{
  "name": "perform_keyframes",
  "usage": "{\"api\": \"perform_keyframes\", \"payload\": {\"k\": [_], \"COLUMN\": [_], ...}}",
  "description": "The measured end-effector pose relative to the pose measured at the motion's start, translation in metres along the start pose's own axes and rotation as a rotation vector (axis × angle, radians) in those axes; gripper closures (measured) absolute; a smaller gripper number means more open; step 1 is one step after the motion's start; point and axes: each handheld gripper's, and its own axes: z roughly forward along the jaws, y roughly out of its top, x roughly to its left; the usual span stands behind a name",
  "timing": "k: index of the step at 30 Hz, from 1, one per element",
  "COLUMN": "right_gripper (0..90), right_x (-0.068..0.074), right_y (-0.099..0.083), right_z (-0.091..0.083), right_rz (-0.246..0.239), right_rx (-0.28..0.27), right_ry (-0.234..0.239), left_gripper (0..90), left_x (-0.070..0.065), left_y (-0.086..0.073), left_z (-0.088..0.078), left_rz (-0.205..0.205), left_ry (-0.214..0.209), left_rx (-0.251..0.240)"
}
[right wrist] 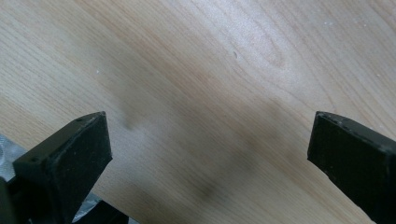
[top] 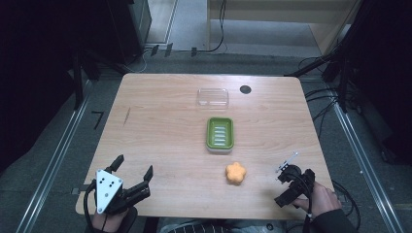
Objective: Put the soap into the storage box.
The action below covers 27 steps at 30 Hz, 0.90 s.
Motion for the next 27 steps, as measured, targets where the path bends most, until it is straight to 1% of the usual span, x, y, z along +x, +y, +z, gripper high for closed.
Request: {"api": "perform_keyframes", "payload": {"k": [5,7,8,9,10,11,12,13,16,18,21,23,27], "right_gripper": [0.0,0.0,0.0,0.0,0.0,0.0,0.0,0.0,0.0,0.0,0.0,0.0,0.0], "right_x": [0.001,0.001,0.002,0.002,0.004,0.004,0.005,0.006,0.008,0.010,0.013,0.014,0.014], "right_y": [-0.001,0.000,0.001,0.001,0.001,0.001,0.002,0.002,0.004,0.005,0.012,0.016,0.022], "right_z": [-0.001,-0.001,-0.001,-0.001,-0.001,-0.001,-0.002,-0.002,-0.003,-0.003,-0.004,-0.004,-0.004], "right_rz": [-0.003,-0.008,-0.020,-0.020,-0.031,-0.031,-0.040,-0.040,-0.062,-0.058,-0.099,-0.110,-0.129], "right_rx": [-0.003,-0.005,-0.008,-0.008,-0.011,-0.011,-0.011,-0.016,-0.027,-0.025,-0.048,-0.057,-0.081], "right_ry": [-0.001,-0.005,-0.009,-0.009,-0.007,-0.007,-0.014,-0.013,-0.022,-0.024,-0.027,-0.038,-0.041], "left_gripper": [13.6,13.7,13.7,13.7,13.7,13.7,13.7,13.7,13.7,13.7,13.7,13.7,13.7], "left_x": [0.000,0.000,0.000,0.000,-0.001,-0.001,-0.001,-0.001,-0.002,-0.002,-0.002,-0.001,-0.001], "left_y": [0.000,0.000,0.000,0.000,0.000,0.000,0.001,0.001,0.001,0.001,0.000,0.000,0.000], "left_z": [0.001,0.001,0.001,0.001,0.002,0.002,0.002,0.002,0.003,0.003,0.002,0.002,0.001], "left_rz": [0.000,0.006,-0.002,-0.002,0.003,0.003,0.010,0.009,0.009,0.010,0.011,0.012,0.008], "left_ry": [-0.002,-0.005,-0.004,-0.004,-0.007,-0.007,-0.008,-0.008,-0.009,-0.008,-0.009,-0.008,-0.005], "left_rx": [0.000,0.003,0.000,0.000,0.001,0.001,0.002,0.001,0.002,0.002,0.003,0.002,0.004]}}
